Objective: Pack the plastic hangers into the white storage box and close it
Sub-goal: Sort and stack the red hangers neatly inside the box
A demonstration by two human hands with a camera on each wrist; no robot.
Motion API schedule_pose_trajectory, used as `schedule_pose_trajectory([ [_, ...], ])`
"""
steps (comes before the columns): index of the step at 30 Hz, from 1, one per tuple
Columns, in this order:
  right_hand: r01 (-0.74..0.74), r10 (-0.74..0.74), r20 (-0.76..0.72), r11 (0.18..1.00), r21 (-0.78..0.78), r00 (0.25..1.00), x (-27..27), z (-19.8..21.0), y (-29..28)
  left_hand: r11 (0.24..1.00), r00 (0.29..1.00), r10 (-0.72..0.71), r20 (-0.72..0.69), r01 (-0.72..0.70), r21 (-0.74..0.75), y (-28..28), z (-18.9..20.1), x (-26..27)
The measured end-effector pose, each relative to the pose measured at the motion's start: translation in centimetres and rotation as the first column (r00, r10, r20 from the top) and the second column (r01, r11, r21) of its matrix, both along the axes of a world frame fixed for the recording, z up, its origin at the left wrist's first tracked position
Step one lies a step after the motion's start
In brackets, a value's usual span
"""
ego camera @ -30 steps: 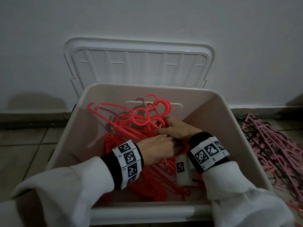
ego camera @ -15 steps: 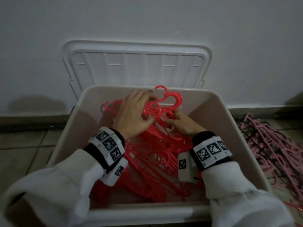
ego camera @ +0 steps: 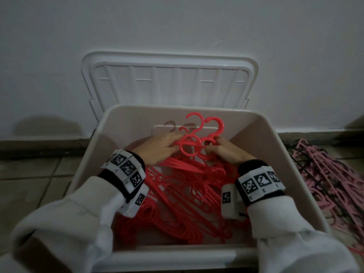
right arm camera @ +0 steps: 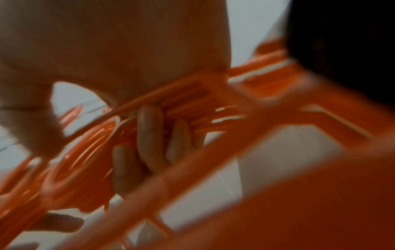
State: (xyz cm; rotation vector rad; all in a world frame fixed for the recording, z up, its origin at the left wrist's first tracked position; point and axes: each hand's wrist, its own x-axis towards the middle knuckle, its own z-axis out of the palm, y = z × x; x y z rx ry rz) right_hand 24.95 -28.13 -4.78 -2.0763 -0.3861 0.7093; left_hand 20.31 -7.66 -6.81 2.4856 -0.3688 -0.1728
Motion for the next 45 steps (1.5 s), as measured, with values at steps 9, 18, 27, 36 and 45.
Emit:
schedule_pose_trajectory([
  [9,-0.119,0.119,0.061,0.993,-0.012,0.991,-0.4,0.0,0.9,0.964,0.996,-0.079,0.035,0.068,0.256,-2.5,0.3,-0.6],
  [18,0.095,0.122,0.514,0.922,-0.375,0.849,0.3,0.2,-0.1,0.991,0.979,0.1,0.178,-0.114,0.069,-1.3,1.6,-0.3],
  [27,0.326,-0.101,0.605,0.905,-0.275,0.79,-0.1,0.8,-0.2,0.779,0.635,0.609,0.475,-0.591,-0.207,-0.5,0.8,0.0],
  [36,0.538,-0.345,0.64,0.833,-0.127,0.686,0.1,1.6,-0.7,0.864,0.87,0.469,-0.154,-0.416,0.283,-0.4,-2.6,-0.3],
  [45,0.522,-0.304,0.658,0.838,-0.159,0.689,-0.2,1.6,-0.5,0.954,0.876,0.292,-0.383,-0.24,0.177,-3.1,-7.3,1.1],
])
